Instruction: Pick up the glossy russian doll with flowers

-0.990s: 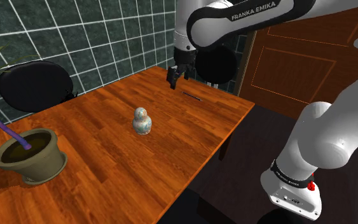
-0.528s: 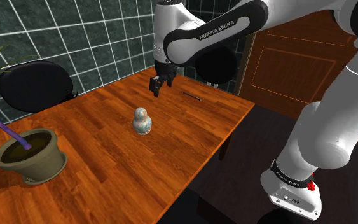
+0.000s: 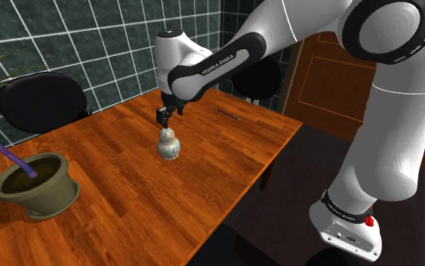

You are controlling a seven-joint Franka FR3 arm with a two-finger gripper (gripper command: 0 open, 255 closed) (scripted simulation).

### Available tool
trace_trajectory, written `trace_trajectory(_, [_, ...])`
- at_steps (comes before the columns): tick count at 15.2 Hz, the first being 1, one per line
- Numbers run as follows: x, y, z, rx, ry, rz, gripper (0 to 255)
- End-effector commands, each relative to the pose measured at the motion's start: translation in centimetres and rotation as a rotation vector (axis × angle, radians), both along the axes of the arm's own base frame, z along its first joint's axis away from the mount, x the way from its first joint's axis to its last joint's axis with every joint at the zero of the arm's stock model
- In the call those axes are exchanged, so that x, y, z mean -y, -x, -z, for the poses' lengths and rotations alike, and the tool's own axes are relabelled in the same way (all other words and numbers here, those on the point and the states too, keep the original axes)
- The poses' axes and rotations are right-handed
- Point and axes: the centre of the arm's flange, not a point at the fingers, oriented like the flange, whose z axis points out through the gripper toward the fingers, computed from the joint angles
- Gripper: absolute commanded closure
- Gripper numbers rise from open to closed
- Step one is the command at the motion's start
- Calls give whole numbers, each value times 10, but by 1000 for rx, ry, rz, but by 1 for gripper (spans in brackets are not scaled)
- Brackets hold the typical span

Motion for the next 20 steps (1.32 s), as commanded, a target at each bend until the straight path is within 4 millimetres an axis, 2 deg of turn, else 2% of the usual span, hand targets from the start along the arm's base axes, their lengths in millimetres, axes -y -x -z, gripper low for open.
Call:
trace_trajectory(1, [-14,-17,15,4,5,-17,0])
trace_trajectory(2, [-19,-24,21,6,7,-23,0])
trace_trajectory(9, [-19,-24,58,6,7,-23,0])
trace_trajectory(11, [-19,-24,61,6,7,-23,0])
trace_trajectory(12, [-19,-24,61,6,7,-23,255])
trace_trajectory(20, [-19,-24,63,5,7,-23,255])
